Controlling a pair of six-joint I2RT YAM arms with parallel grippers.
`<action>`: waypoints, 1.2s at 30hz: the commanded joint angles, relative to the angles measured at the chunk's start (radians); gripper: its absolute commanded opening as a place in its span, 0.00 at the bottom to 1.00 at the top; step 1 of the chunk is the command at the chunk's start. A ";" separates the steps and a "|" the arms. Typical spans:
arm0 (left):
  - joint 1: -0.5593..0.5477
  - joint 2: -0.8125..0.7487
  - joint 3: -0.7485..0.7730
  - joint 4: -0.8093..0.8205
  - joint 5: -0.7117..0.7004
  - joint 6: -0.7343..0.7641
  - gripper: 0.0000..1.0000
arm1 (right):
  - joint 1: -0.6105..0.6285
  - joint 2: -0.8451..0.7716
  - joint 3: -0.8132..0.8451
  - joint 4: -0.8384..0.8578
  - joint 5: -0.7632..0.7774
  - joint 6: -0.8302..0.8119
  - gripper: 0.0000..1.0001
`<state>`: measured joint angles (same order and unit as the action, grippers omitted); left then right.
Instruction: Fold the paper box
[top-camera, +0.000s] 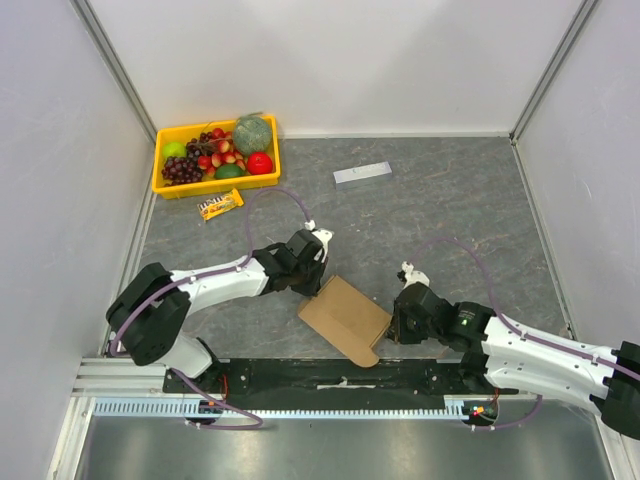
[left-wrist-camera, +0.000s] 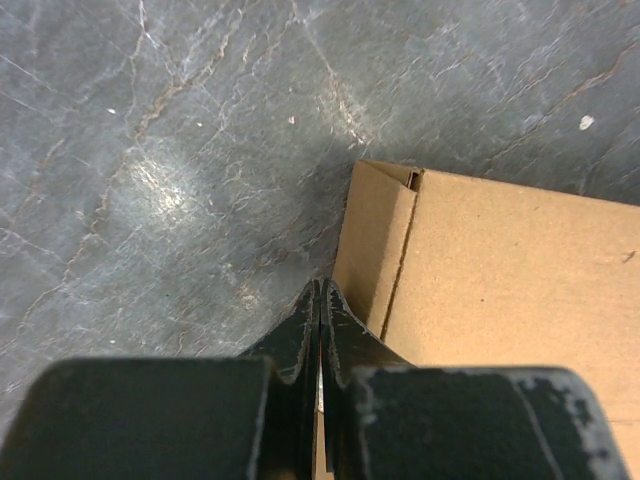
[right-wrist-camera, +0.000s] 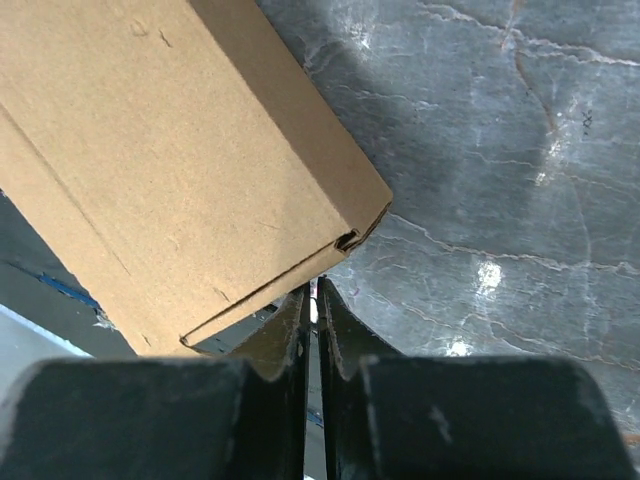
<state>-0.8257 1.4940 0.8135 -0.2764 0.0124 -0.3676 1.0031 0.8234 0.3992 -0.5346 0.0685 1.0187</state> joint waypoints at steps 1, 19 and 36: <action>0.007 0.029 -0.023 0.045 0.038 0.018 0.02 | 0.000 -0.010 -0.007 0.059 0.031 0.031 0.11; 0.007 -0.035 -0.048 0.036 0.031 -0.004 0.02 | -0.043 0.137 0.112 0.070 0.106 -0.095 0.10; 0.007 -0.054 -0.040 0.009 -0.037 -0.027 0.02 | -0.233 0.347 0.242 0.148 -0.015 -0.331 0.10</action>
<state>-0.8173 1.4612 0.7620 -0.2848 -0.0002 -0.3695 0.7849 1.1309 0.5690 -0.4675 0.1005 0.7521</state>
